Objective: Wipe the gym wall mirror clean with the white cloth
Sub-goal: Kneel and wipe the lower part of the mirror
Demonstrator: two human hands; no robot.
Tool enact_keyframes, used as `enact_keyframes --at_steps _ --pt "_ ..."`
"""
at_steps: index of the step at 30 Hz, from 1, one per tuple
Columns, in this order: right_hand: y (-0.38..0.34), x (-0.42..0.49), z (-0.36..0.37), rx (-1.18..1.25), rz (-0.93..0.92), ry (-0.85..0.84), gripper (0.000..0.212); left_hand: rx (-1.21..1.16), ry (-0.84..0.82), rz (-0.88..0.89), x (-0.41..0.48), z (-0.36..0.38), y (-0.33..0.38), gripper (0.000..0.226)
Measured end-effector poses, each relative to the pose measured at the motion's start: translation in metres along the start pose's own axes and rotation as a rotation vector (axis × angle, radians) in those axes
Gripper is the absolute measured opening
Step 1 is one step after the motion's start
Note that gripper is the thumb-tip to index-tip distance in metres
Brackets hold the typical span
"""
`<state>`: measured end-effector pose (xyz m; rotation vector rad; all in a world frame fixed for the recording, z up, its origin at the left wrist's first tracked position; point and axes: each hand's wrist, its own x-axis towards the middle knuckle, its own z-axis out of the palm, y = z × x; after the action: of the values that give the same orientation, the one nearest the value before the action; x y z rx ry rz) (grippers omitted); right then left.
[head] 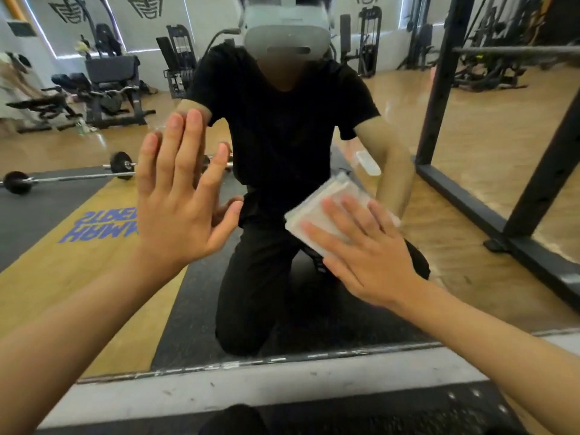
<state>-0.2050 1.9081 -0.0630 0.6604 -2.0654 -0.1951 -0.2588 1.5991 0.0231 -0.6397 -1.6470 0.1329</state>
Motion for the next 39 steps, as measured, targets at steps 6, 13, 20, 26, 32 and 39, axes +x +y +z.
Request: enact_keyframes --at_steps 6,13,20,26,32,39 --pt "-0.056 -0.013 0.043 -0.003 0.064 0.046 0.064 0.010 -0.019 0.003 -0.001 0.000 -0.001 0.074" --pt "-0.078 -0.176 0.102 -0.042 -0.166 -0.265 0.072 0.026 -0.025 0.007 0.000 -0.002 0.001 0.074" --pt "-0.023 -0.226 0.082 -0.070 -0.212 -0.479 0.063 0.054 -0.020 0.015 -0.001 0.000 0.000 0.076" --pt "-0.012 -0.097 0.033 -0.015 0.004 -0.164 0.056 0.007 -0.021 0.020 0.000 -0.004 0.000 0.075" --pt "0.033 0.066 -0.049 -0.053 0.291 0.110 0.059 -0.025 -0.062 0.022 0.000 -0.009 0.000 0.075" --pt "0.047 0.100 -0.070 -0.092 0.324 0.123 0.061 -0.155 -0.067 -0.112 0.010 -0.015 0.021 0.069"
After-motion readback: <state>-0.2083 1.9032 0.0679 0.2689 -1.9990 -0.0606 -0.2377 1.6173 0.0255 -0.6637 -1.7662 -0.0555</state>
